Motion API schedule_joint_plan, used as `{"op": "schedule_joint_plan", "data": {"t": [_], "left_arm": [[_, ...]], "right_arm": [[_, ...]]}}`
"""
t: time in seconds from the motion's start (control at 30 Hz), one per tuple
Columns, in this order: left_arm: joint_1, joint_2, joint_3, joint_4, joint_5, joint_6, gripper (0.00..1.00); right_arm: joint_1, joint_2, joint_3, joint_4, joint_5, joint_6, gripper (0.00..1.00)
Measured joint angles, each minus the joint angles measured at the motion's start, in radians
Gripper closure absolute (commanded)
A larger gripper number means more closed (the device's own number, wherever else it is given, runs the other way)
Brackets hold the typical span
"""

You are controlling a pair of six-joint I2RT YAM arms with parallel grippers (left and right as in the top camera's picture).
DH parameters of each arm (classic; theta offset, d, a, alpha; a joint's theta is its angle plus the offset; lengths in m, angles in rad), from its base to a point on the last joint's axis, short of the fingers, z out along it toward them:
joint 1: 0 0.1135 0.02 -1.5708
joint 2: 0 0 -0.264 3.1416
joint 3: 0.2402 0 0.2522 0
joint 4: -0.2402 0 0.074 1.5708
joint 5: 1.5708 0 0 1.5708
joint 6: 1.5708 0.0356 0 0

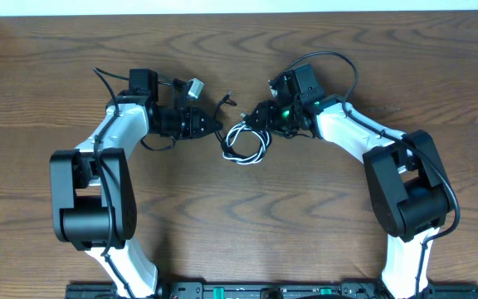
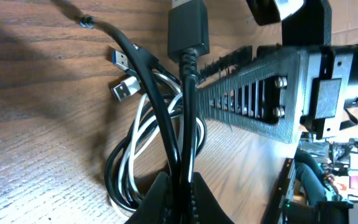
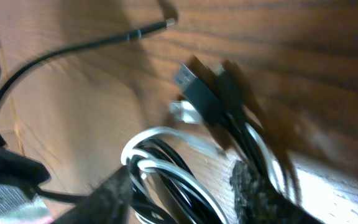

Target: Untangle cables

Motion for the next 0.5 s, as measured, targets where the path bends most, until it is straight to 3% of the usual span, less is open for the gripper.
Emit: {"op": "schedule_joint_plan", "data": {"t": [0.27, 0.5], "left_arm": [[-0.004, 0.000, 0.000, 0.032, -0.118, -0.118, 0.92], [0.025, 0.000, -0.001, 0.037, -0.275, -0.302, 0.92]], "right_arm": [[0.000, 0.000, 0.000, -0.147, -0.016, -0.047, 0.39], [0.000, 0.000, 0.000, -0.202, -0.055, -0.077, 0.32]]}}
